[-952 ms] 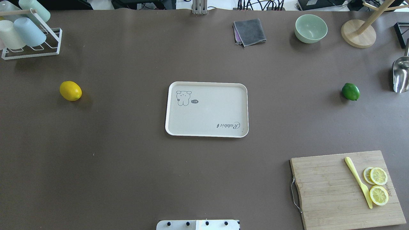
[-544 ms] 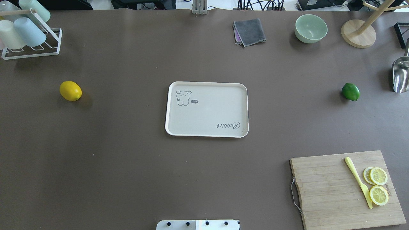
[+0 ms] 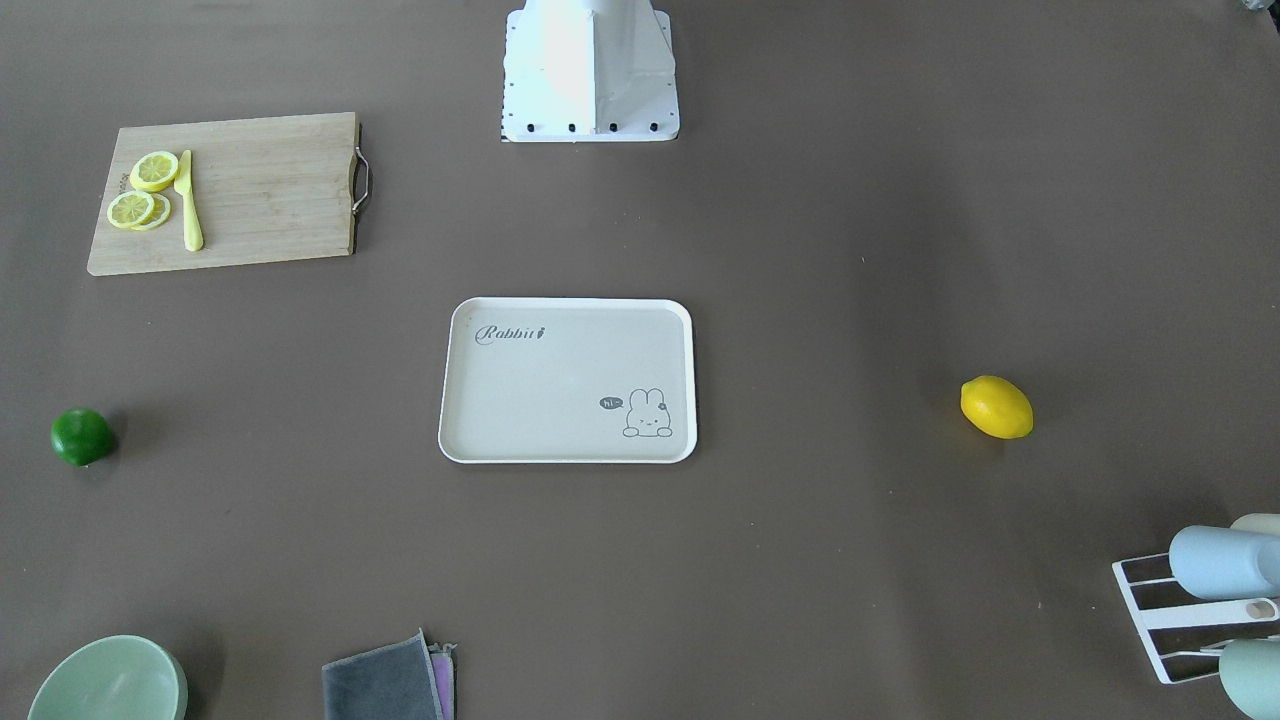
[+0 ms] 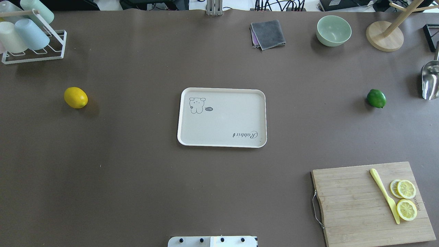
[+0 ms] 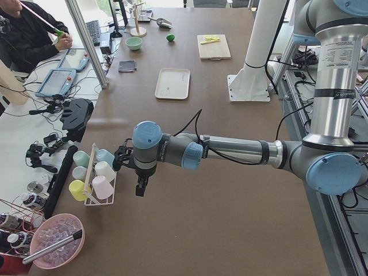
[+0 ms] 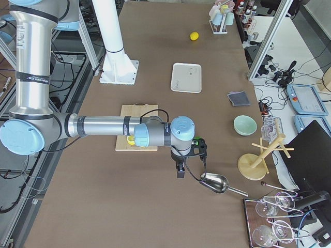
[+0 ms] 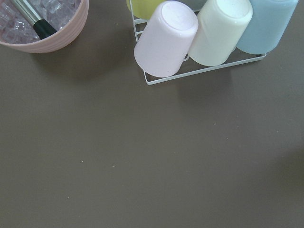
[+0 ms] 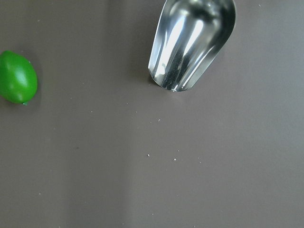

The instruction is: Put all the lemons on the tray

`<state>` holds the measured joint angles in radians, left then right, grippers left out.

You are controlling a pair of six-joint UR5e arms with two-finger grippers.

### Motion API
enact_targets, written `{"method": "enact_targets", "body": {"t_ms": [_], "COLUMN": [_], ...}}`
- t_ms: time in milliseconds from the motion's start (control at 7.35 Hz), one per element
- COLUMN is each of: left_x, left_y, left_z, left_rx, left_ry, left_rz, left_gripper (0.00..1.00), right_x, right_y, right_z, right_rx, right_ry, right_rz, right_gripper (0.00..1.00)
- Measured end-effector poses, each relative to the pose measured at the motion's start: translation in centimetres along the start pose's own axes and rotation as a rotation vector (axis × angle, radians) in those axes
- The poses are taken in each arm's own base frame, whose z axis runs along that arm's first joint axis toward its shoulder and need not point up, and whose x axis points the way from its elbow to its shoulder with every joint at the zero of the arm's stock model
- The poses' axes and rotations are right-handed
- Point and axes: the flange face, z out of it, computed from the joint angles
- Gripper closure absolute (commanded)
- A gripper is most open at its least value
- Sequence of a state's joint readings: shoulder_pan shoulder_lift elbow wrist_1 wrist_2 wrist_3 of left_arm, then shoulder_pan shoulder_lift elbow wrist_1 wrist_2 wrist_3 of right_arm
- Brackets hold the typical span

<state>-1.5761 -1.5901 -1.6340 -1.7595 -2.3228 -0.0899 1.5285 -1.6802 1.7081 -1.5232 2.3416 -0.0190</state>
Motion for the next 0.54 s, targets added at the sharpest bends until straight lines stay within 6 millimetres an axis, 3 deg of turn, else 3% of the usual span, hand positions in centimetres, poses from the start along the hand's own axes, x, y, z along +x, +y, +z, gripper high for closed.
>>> {"method": "enact_targets", "body": {"t_ms": [544], "left_x": [0.5], "left_y": [-0.5], "left_z": [-0.3], "left_rx": [0.011], "left_ry": [0.008], "left_rz": [0.015], "left_gripper": [0.02], "right_x": [-1.4], "right_y": [-1.4], "right_z": [-0.8], "right_rx": [0.025], "right_ry": [-0.047], "right_rz": [-0.025], "right_gripper": [0.0]}}
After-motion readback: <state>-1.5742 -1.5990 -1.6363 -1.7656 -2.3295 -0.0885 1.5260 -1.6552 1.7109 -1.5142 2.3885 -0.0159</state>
